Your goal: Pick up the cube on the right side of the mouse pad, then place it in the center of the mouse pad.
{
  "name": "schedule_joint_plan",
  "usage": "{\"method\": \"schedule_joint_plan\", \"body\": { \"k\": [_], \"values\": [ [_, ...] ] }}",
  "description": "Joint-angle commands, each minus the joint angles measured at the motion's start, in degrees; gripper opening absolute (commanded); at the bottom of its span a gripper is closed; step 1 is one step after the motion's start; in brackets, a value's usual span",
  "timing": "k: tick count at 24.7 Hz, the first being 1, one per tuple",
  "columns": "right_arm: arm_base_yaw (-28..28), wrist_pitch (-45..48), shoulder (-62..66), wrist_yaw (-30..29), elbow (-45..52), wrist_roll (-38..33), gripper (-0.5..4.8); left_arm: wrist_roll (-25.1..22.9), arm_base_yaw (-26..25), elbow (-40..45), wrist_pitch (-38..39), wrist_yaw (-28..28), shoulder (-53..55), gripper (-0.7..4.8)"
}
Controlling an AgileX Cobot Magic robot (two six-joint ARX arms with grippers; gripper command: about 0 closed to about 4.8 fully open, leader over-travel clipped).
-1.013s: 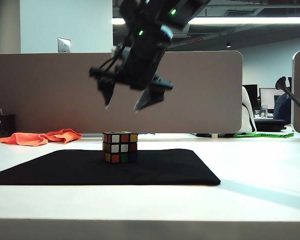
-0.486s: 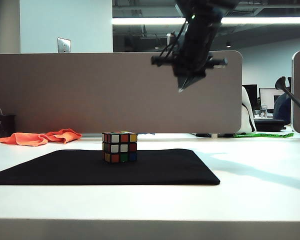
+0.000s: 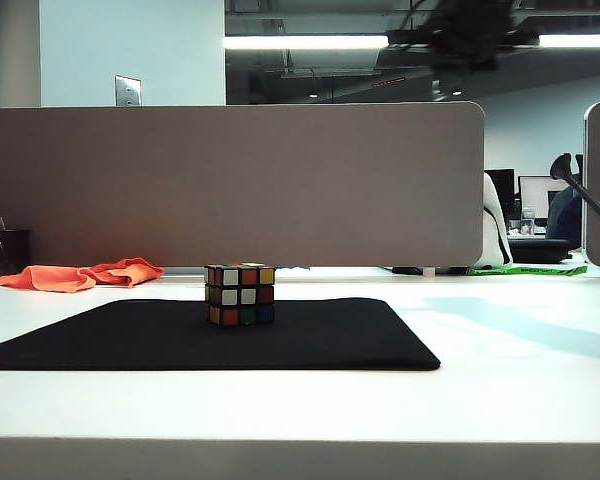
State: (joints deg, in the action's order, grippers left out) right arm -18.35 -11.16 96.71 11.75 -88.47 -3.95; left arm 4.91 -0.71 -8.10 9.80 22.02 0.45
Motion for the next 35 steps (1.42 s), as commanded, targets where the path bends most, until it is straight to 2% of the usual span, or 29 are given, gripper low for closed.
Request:
{"method": "schedule_joint_plan", "body": {
  "k": [1, 5, 7, 14, 19, 24, 35],
  "values": [
    [2.4, 10.4, -9.9, -0.5, 14.3, 0.2, -0.01, 0.5, 0.0, -0.3, -0.5, -0.4, 0.0, -0.06],
    [4.5, 17.9, -18.8, -2.9, 27.4, 1.0, -0.01, 0.5, 0.0, -0.3, -0.5, -1.9, 0.0, -0.06],
    [6.5, 22.4, -26.7, -3.1, 37.9, 1.0, -0.01, 2.0, 0.0, -0.3, -0.7, -3.9, 0.0, -0.06],
    [10.8, 24.8, -44.9, -8.0, 56.2, 0.4, -0.01, 3.0, 0.0, -0.3, -0.9, -7.9, 0.0, -0.06],
    [11.4, 25.3, -53.2, -8.3, 63.0, 0.3, -0.01, 3.0, 0.0, -0.3, -2.9, -8.7, 0.0, -0.06],
    [11.5, 27.0, -61.0, -7.8, 69.0, -1.2, -0.01, 3.1, 0.0, -0.3, -5.4, -15.9, 0.0, -0.06],
    [11.7, 28.0, -75.8, -5.0, 78.6, -2.0, -0.01, 3.0, 0.0, -0.3, -6.6, -14.9, 0.0, -0.06]
  ]
}}
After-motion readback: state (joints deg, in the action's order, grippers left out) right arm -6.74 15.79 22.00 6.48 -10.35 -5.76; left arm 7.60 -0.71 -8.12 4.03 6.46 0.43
